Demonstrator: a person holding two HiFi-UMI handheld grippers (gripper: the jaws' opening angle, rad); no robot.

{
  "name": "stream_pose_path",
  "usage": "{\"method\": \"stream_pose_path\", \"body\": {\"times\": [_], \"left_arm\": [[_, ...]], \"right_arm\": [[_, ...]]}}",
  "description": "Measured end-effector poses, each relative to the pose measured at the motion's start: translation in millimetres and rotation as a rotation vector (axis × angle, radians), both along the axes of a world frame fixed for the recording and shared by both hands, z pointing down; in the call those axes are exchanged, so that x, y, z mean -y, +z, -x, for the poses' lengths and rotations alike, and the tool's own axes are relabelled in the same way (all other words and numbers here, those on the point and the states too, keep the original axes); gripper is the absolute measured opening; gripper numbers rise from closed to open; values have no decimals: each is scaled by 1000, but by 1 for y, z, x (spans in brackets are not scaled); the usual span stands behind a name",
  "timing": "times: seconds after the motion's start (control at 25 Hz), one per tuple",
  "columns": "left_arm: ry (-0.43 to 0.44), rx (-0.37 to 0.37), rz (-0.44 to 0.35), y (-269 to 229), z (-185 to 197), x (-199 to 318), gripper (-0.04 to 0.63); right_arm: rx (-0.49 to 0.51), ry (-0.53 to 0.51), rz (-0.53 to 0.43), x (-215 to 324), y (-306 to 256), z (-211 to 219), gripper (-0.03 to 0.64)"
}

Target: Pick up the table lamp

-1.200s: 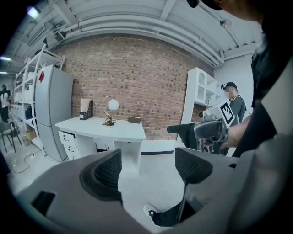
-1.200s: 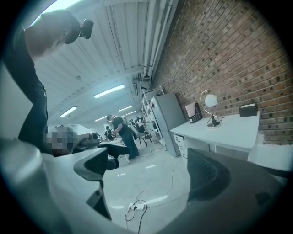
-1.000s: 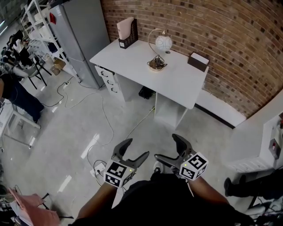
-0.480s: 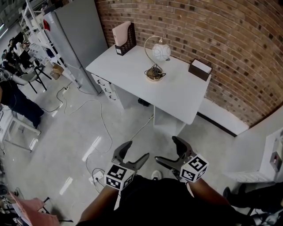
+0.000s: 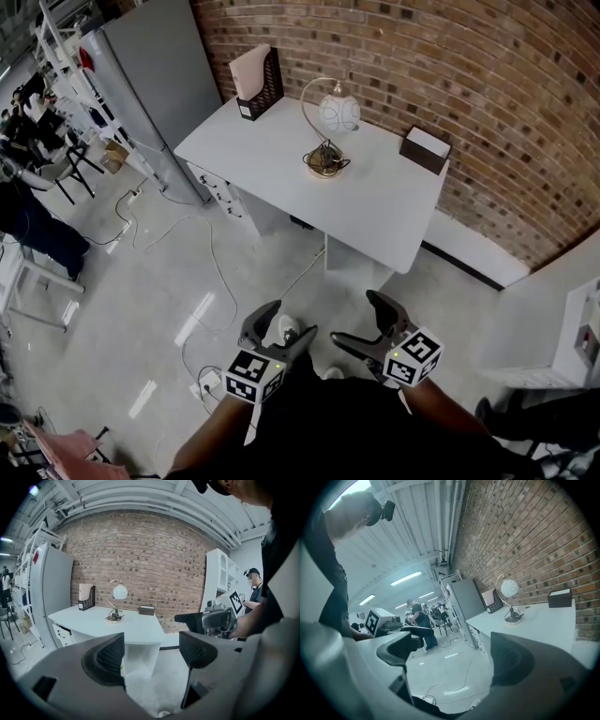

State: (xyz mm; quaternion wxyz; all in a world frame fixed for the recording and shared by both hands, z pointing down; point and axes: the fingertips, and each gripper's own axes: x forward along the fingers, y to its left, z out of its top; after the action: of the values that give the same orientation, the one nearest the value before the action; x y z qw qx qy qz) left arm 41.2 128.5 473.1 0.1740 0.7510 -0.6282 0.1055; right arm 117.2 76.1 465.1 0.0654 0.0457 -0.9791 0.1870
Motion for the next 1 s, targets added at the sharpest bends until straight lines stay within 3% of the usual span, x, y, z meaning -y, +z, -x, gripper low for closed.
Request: {"method": "stream_pose_path", "body": {"times": [0.32,0.64,1.0], "left_arm": [[26,-7,-19,-5,47,51,362],[49,-6,-45,-15,121,111,362],[116,-3,-53,-17,195,162,362]], "right_arm": [[-33,25,-8,43,1,38,531],[-39,38,-40,99,-13,112,529],[-57,122,-27,144,-7,181,525]]}}
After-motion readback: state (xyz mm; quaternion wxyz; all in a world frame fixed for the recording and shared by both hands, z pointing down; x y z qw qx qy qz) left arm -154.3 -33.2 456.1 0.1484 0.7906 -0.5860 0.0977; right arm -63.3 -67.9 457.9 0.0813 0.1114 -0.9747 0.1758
